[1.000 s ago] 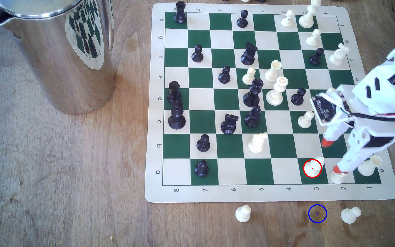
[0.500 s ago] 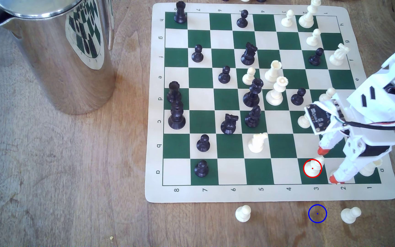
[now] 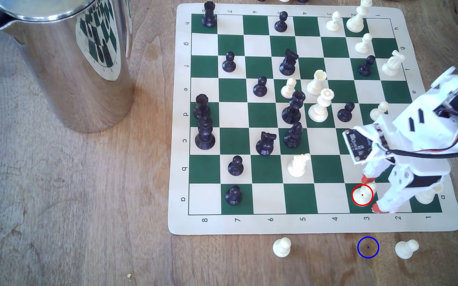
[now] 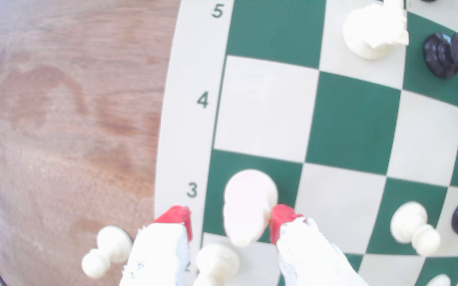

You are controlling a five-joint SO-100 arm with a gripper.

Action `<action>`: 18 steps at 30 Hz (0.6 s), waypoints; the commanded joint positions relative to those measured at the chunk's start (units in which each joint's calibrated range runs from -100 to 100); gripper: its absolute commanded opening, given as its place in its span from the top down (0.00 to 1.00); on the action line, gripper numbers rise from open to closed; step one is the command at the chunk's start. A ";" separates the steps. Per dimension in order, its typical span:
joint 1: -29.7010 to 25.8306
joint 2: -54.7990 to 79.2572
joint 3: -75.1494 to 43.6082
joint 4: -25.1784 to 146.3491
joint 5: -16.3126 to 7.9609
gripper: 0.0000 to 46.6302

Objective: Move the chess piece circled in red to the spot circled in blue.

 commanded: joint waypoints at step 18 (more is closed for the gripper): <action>1.80 -6.43 -10.05 7.12 1.56 0.99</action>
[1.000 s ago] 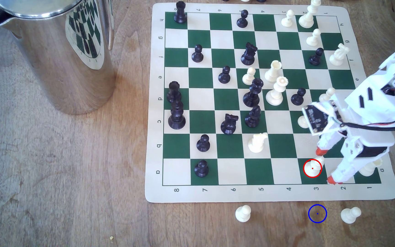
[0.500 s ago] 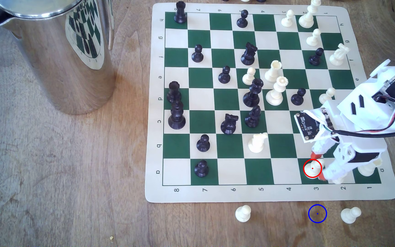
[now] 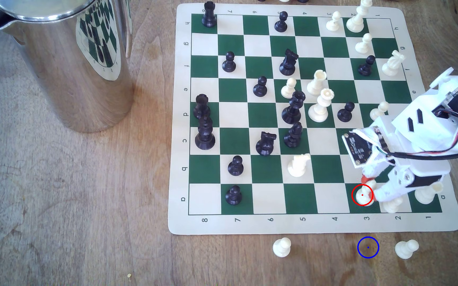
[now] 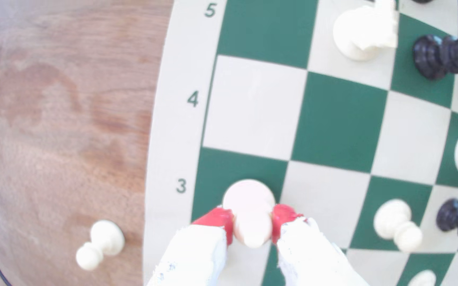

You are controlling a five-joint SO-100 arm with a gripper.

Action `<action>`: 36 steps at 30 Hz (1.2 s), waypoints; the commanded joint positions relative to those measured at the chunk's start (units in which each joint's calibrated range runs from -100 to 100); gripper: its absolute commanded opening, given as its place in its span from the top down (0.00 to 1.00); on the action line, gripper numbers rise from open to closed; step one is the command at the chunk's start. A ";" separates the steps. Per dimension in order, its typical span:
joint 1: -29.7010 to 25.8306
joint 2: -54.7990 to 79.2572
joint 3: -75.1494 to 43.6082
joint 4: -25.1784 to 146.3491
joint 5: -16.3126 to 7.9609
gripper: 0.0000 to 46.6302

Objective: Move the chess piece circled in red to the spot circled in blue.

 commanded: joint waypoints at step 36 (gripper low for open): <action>-11.30 18.19 -27.28 0.08 -0.83 0.99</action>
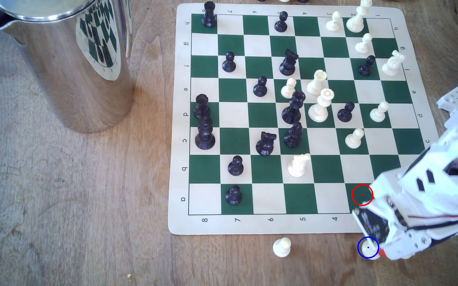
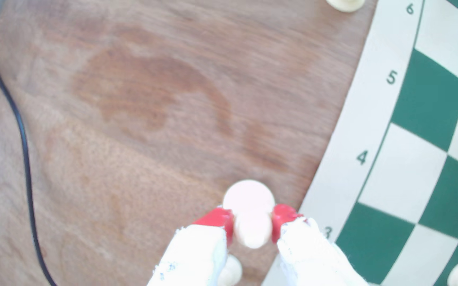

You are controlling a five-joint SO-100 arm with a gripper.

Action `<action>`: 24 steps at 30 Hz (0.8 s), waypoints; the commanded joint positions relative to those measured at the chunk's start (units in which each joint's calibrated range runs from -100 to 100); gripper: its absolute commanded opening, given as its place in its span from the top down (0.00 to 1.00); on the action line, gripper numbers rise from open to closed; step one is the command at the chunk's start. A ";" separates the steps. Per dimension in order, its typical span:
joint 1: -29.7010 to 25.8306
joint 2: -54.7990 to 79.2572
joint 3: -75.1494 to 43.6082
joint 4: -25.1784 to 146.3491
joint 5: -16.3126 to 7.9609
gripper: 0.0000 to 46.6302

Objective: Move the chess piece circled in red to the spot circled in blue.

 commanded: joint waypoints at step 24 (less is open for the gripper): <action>0.30 -0.49 -2.87 1.74 1.61 0.76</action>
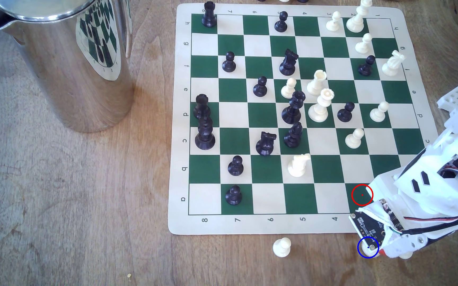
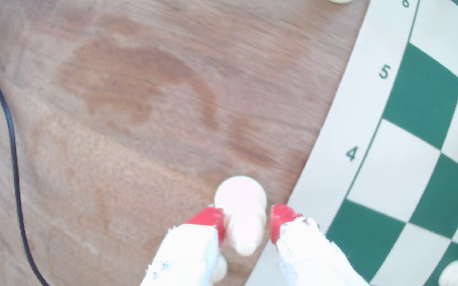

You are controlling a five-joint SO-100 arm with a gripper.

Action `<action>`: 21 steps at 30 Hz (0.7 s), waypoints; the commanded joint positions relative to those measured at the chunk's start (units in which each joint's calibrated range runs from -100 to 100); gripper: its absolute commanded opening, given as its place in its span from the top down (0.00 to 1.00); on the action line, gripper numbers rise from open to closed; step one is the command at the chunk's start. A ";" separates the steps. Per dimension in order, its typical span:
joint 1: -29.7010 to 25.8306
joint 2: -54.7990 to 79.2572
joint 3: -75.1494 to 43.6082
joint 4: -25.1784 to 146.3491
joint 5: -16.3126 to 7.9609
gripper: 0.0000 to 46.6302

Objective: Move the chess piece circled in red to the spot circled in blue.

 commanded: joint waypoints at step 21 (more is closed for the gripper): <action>-0.68 -8.46 -1.87 9.80 1.27 0.67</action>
